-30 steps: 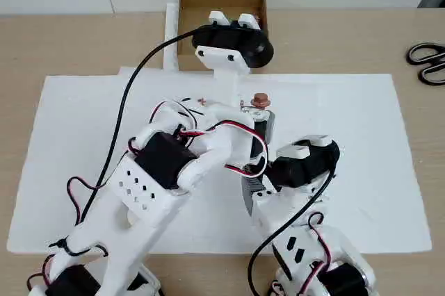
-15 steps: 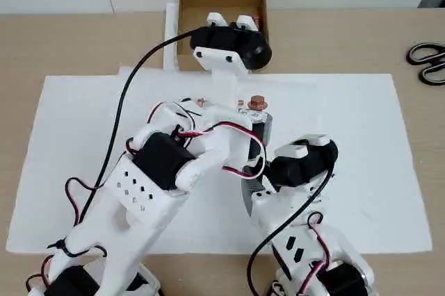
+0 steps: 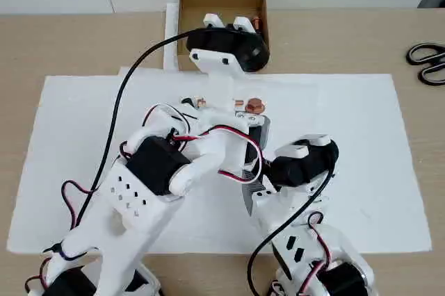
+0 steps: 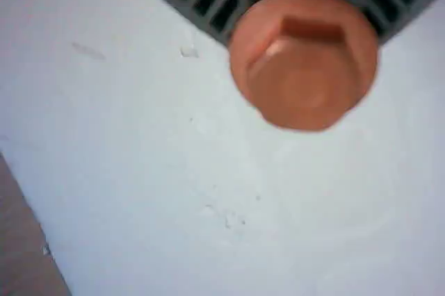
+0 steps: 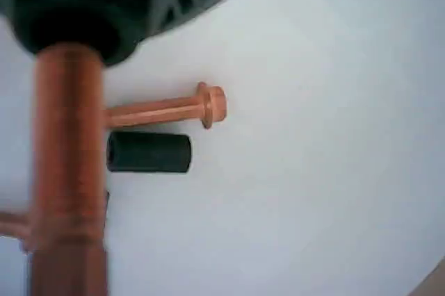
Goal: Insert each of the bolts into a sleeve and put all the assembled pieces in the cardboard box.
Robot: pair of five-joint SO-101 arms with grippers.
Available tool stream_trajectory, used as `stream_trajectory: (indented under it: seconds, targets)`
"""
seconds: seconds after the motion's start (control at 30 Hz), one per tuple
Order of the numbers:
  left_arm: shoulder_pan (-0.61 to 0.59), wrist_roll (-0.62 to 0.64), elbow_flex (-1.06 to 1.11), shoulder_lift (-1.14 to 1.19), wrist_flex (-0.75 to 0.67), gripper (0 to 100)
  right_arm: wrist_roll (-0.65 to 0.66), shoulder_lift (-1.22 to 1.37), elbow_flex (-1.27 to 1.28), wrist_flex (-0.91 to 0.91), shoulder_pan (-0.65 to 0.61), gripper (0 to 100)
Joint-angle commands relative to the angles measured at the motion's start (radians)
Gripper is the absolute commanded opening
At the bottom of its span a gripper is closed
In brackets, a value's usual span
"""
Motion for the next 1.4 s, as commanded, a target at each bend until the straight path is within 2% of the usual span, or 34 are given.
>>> stream_trajectory:
  seconds: [0.0,0.4,0.57,0.9,1.17,1.37]
  targets:
    - [0.011,0.008,-0.025,-0.031,0.014,1,-0.006,-0.01,-0.008,-0.033,0.007,0.3]
    - [0.006,0.009,-0.031,-0.037,-0.037,1,-0.006,-0.01,-0.006,-0.033,0.007,0.3]
    - [-0.043,0.009,-0.031,-0.037,-0.089,1,-0.006,-0.01,-0.005,-0.033,0.007,0.3]
    - [-0.054,0.005,-0.053,-0.038,-0.081,1,-0.006,-0.01,-0.003,-0.031,0.007,0.3]
    - [-0.199,-0.018,0.054,0.058,0.005,1,-0.006,-0.01,-0.003,-0.031,0.007,0.3]
    - [-0.238,-0.032,0.133,0.227,0.005,1,-0.006,-0.01,-0.003,-0.031,0.005,0.3]
